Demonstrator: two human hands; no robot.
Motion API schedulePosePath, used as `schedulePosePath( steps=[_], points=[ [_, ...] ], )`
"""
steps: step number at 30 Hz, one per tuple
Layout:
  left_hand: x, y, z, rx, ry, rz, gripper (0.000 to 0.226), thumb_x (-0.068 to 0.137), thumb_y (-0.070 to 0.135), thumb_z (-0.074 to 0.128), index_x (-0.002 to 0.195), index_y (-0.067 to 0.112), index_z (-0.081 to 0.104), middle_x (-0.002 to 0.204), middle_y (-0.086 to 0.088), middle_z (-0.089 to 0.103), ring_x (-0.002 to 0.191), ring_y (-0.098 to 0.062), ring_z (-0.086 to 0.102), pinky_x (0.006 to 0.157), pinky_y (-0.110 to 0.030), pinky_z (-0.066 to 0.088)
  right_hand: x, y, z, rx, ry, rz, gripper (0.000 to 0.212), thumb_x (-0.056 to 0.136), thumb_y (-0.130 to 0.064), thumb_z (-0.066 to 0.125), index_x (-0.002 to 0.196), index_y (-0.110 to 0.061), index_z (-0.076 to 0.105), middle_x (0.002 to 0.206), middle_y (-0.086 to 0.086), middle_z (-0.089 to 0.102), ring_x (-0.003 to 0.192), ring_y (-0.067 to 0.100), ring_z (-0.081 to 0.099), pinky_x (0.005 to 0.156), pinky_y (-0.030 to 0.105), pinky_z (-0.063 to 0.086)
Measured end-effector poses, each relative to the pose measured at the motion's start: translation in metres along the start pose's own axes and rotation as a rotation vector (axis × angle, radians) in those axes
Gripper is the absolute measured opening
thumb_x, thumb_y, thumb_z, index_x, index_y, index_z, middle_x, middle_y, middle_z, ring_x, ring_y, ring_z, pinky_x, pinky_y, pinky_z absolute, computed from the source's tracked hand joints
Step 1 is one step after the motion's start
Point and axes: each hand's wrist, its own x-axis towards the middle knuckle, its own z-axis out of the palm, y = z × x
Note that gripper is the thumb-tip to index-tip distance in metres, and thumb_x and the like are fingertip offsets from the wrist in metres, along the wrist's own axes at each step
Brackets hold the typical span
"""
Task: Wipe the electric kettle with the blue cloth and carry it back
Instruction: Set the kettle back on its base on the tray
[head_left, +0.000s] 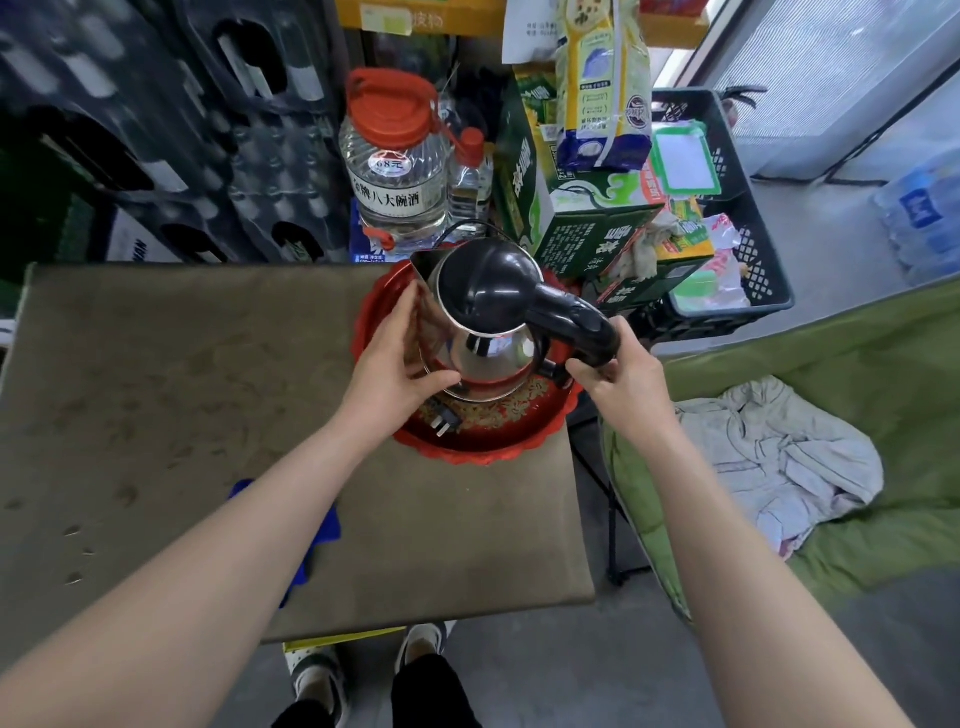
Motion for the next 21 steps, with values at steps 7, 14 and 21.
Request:
schedulePosePath(
  steps=[7, 14, 21],
  points=[
    [0.0, 0.0, 0.008, 0.004, 0.0, 0.037, 0.108, 0.075, 0.019, 0.082, 0.149, 0.055, 0.012, 0.158, 0.019, 0.024, 0.141, -0.006, 0.036, 0.109, -0.038, 0.046, -0.003, 0.01, 0.007, 0.103, 0.069, 0.073, 0.025, 0.092, -0.017, 0.071, 0.107, -0.026, 0.053, 0.086, -0.006, 0.067, 0.081, 0.008, 0.065, 0.069, 0.022, 0.045],
    [0.028, 0.008, 0.006, 0.014, 0.003, 0.036, 0.101, 0.076, 0.019, 0.082, 0.153, 0.04, 0.019, 0.154, 0.016, 0.028, 0.132, -0.002, 0.039, 0.106, -0.029, 0.047, 0.019, 0.006, 0.008, 0.074, 0.147, 0.043, 0.031, 0.091, -0.015, 0.069, 0.118, -0.016, 0.053, 0.081, -0.01, 0.063, 0.075, 0.008, 0.064, 0.073, 0.026, 0.045],
    [0.019, 0.007, 0.007, -0.017, -0.011, 0.026, 0.1, 0.077, 0.01, 0.08, 0.154, 0.035, 0.021, 0.153, 0.014, 0.032, 0.13, 0.0, 0.038, 0.101, -0.02, 0.047, 0.008, 0.01, 0.005, 0.016, 0.123, 0.016, 0.029, 0.093, -0.015, 0.068, 0.114, -0.016, 0.049, 0.077, -0.008, 0.061, 0.073, 0.003, 0.06, 0.063, 0.01, 0.04]
  ],
)
